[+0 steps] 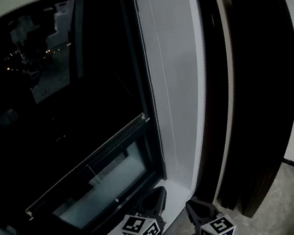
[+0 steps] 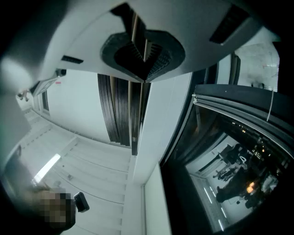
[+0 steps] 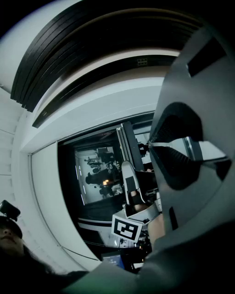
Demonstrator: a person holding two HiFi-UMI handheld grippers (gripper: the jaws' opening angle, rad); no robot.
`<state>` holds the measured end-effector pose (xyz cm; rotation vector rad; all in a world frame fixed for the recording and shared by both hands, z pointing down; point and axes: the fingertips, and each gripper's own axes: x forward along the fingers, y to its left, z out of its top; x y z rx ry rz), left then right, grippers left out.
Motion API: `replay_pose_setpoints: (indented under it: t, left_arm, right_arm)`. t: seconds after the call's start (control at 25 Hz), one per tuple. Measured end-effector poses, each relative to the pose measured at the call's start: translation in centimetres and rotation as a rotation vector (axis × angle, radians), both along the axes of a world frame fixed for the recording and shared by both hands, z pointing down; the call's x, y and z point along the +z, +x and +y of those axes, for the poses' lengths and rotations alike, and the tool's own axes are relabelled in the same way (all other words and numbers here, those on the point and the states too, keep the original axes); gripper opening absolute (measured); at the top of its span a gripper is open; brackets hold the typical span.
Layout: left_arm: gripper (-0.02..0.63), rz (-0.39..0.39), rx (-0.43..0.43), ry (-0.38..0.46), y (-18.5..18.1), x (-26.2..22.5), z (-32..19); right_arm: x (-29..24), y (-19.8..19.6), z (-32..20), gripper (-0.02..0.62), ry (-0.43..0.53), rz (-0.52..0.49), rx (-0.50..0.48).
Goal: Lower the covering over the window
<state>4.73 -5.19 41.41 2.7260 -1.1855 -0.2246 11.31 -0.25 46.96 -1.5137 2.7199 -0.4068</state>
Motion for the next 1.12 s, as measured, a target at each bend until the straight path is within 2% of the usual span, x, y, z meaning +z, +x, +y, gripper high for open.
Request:
replay_pose_setpoints:
  t: [0.16, 0.44, 0.56, 0.76, 1.12]
  left_arm:
    - [0.002, 0.008, 0.013, 0.006, -2.1, -0.8, -5.1]
    - [0.002, 0.016, 0.077, 0.026, -5.0, -1.4, -12.9]
    - [0.002, 0.016, 0.107, 0.021, -5.9, -1.3, -14.5]
    - [0.002, -0.027, 0.123, -0.002, -7.2, -1.2, -16.1]
    - [0.002, -0.036, 0.163, -0.035, -6.5, -0.4, -18.3]
  right_arm:
    - [-1.5, -2.4, -5.4, 0.012, 0.000, -0.036, -0.003]
    - [-4.0, -5.5, -16.0, 0.025, 0.075, -0.001, 0.035]
    - [-4.9, -6.2, -20.1, 0.038, 0.113, 0.043, 0.052]
    - [-10.2, -7.6, -25.7, 0.055, 0.205, 0.068, 0.080]
    - [-18.1, -6.0, -34.7, 0.075, 0.302, 0.137, 0.156]
